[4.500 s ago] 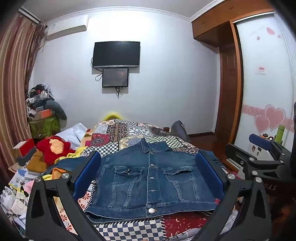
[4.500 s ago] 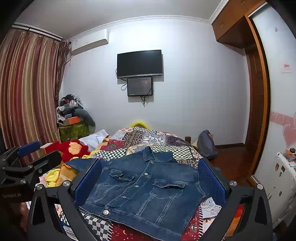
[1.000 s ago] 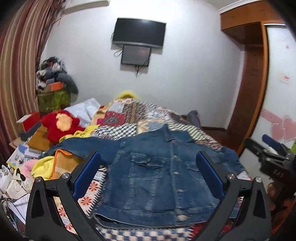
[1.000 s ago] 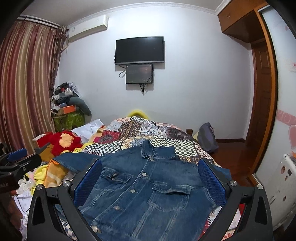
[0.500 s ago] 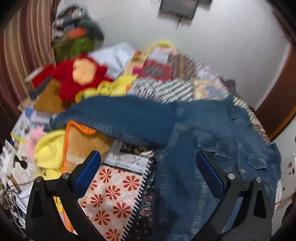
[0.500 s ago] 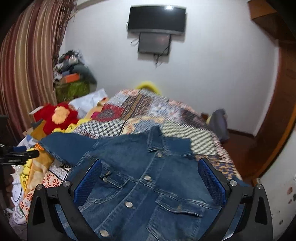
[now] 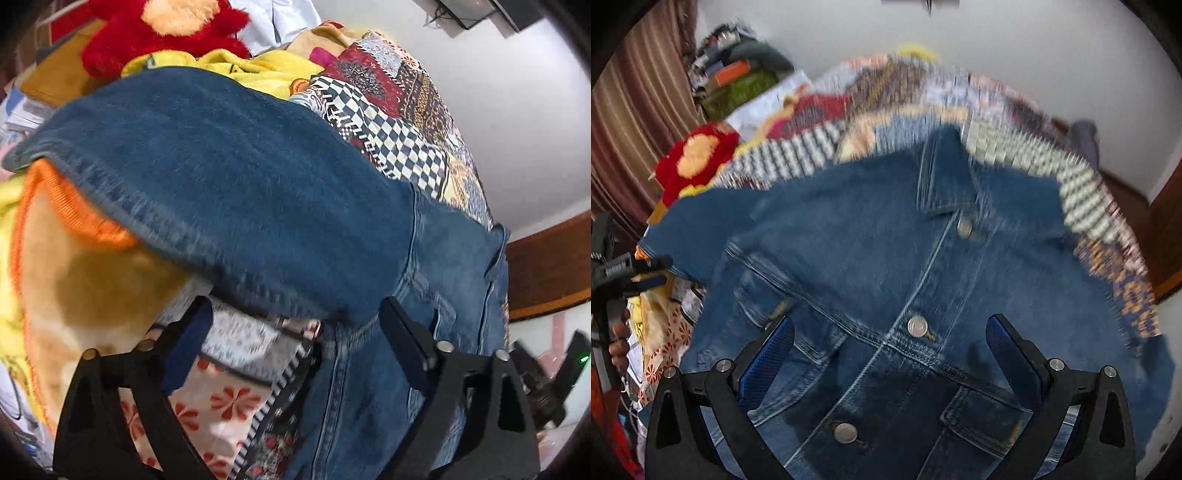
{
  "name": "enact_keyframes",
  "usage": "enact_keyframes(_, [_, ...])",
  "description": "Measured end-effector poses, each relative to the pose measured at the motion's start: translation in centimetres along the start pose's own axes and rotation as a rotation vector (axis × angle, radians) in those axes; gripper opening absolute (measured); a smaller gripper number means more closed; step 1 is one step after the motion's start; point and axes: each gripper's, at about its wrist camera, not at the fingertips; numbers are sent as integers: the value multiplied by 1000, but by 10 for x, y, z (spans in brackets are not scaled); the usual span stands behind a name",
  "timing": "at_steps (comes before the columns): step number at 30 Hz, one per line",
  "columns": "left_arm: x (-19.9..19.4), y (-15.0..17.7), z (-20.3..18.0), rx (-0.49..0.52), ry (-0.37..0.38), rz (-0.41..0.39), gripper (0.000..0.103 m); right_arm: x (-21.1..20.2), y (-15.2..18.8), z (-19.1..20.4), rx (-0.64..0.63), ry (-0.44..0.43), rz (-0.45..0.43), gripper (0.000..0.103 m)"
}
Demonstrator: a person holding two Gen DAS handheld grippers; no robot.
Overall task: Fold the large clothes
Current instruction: 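Grasp the jacket sleeve with the left gripper and lift it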
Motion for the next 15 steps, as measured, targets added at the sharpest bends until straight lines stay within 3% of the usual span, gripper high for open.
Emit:
enact_keyframes(3, [7,-13,-1,-19,-12,-16,75,20,3,-7,10,-23,54,103])
enact_keyframes(6, [12,-23,-1,-15,-143,-68,64,34,7,-9,-20,-24,93,103])
enact_keyframes(9, [15,-25,-2,-13,-197,-96,50,48,12,-7,-52,-7,147,103])
enact_keyframes(12, [3,-20,-12,24,-270,-184,28,59,19,-4,-65,-17,195,103])
enact_keyframes(15, [-12,-15,-39,160,-420,-323,25,64,21,-7,-54,-28,208,103])
Point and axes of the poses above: each gripper's, at about its wrist camera, not at the fingertips, and x roughly the way its jaws point, z to its left, y to its underside, and after that the axes turned 4 degrees about -y, right-handed
